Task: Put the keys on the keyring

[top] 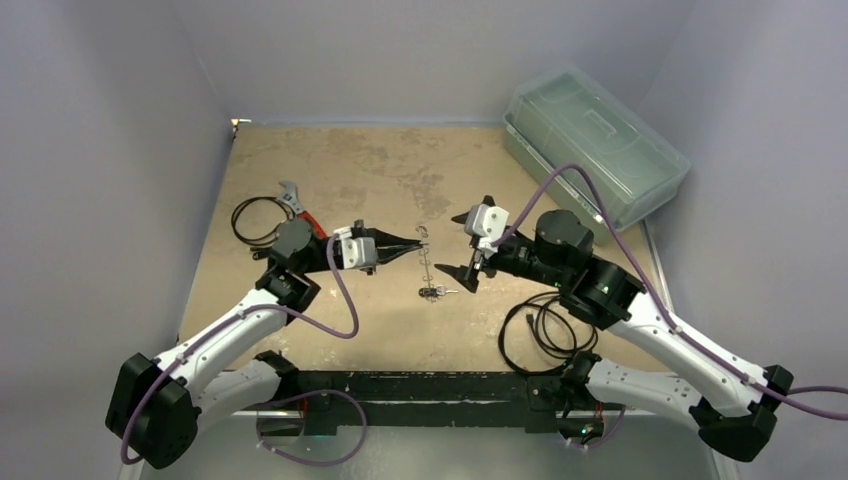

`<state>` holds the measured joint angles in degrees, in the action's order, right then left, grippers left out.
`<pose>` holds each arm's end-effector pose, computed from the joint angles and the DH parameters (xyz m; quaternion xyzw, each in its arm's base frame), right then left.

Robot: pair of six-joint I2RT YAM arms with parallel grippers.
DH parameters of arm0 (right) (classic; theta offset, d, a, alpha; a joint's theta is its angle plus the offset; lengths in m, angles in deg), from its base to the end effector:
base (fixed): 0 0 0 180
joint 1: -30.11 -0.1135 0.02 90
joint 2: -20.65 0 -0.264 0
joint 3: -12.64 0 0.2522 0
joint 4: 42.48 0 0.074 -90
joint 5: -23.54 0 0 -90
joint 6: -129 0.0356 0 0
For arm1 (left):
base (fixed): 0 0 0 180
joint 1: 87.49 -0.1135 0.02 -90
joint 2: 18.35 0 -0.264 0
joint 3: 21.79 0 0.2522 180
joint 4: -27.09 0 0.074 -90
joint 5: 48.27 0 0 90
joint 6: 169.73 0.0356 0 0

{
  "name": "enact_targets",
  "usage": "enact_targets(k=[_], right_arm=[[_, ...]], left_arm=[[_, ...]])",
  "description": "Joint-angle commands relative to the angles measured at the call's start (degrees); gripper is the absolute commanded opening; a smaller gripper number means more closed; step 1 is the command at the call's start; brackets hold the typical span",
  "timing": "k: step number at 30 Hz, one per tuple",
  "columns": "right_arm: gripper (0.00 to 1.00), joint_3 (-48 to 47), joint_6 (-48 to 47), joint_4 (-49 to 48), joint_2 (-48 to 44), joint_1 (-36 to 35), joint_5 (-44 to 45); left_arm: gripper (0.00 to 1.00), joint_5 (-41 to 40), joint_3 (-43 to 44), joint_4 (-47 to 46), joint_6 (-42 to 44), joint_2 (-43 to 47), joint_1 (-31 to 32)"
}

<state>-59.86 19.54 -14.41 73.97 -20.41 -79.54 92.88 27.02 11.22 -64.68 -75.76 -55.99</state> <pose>0.1259 0.1656 0.3913 -0.4935 0.5759 0.2563 0.5992 0.1754 -0.1400 0.3104 0.5332 0.4196 -0.3792 0.6292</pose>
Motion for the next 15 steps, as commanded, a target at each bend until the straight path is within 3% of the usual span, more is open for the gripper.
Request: enact_targets(k=[1,8,11,15], right_arm=[[0.83,0.4,0.9,-3.9,-1.9,-0.2,-5.2],[0.6,-3.8,0.7,-1.1,1.0,-0.2,-11.1],[0.52,-5.7,0.3,-0.1,2.5,-0.2,-12.8],[0.47,-7.2,-0.1,0.3,2.8,-0.2,-13.3]], left_arm=[[0.0,3.0,-2.6,-23.5,-15.1,0.4,-0.6],[0.0,4.1,-6.2,-50.0,-32.4,-4.5,-1.3],[0.0,4.9,-6.4,-53.4,-34.3,-5.3,-1.3],[0.0,5.3,-6.5,-50.6,-32.4,-4.2,-1.4]])
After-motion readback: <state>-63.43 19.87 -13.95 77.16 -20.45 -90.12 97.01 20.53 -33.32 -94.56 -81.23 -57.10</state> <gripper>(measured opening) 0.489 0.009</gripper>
